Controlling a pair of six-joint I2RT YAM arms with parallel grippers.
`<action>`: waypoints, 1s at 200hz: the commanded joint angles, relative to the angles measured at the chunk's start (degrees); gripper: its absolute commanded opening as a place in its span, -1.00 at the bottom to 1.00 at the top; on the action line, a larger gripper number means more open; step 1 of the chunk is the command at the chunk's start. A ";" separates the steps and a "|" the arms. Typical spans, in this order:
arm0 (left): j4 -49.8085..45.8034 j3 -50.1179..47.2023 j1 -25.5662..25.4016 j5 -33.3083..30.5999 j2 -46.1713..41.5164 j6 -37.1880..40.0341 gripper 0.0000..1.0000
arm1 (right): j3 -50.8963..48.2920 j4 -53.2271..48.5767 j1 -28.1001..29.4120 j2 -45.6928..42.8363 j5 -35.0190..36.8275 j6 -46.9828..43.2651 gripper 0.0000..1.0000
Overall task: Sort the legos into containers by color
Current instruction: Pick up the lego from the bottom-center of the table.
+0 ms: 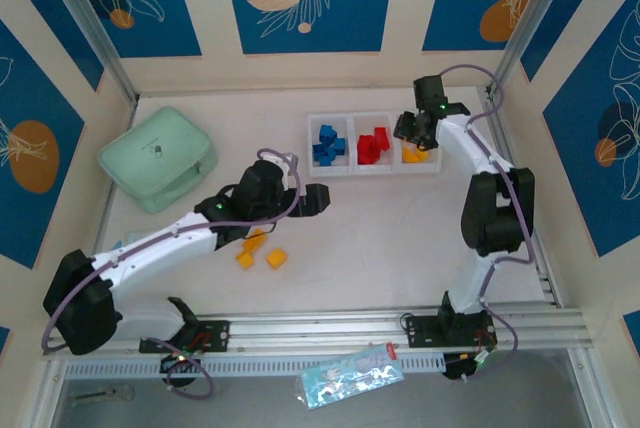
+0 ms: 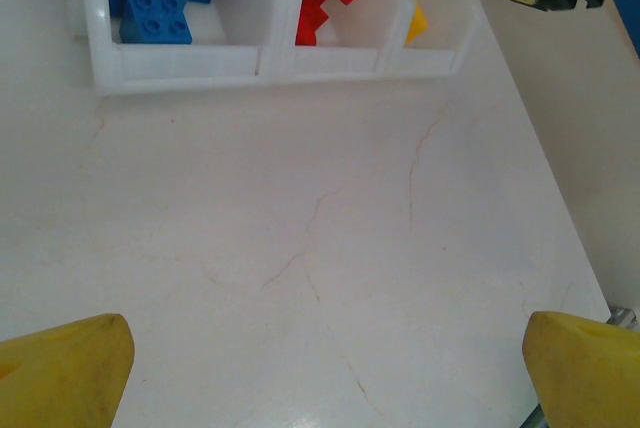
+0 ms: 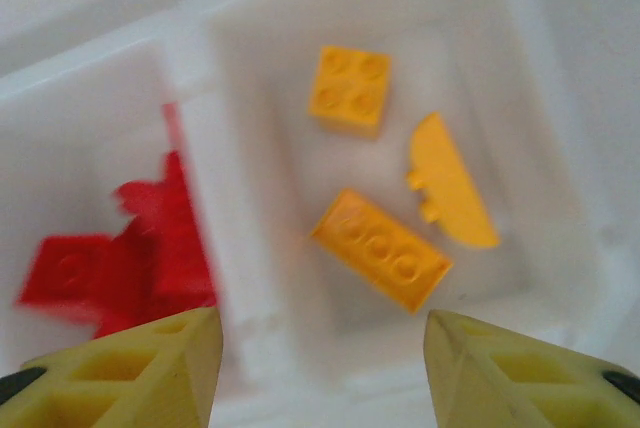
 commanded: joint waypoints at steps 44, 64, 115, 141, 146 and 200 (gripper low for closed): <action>-9.33 -5.10 0.74 -4.90 -9.71 1.04 0.99 | -13.44 0.22 13.15 -11.86 -4.79 3.28 0.19; -12.97 -7.25 1.00 -6.95 -13.62 0.76 0.99 | -16.28 0.70 18.71 -13.26 -5.32 4.13 0.20; -21.85 -13.66 1.82 -12.10 -25.77 -4.14 0.99 | -19.84 1.50 32.82 -12.08 -7.75 5.37 0.25; -29.35 -13.98 1.85 -14.57 -31.42 -6.92 0.99 | -21.26 3.73 39.69 -11.28 -8.76 5.81 0.29; -30.47 -14.03 1.90 -15.02 -32.38 -7.24 0.99 | -21.37 4.25 40.86 -10.88 -9.18 5.73 0.29; -38.16 -13.94 1.99 -17.34 -38.91 -9.84 0.99 | -21.96 10.56 49.87 -6.37 -12.11 5.93 0.38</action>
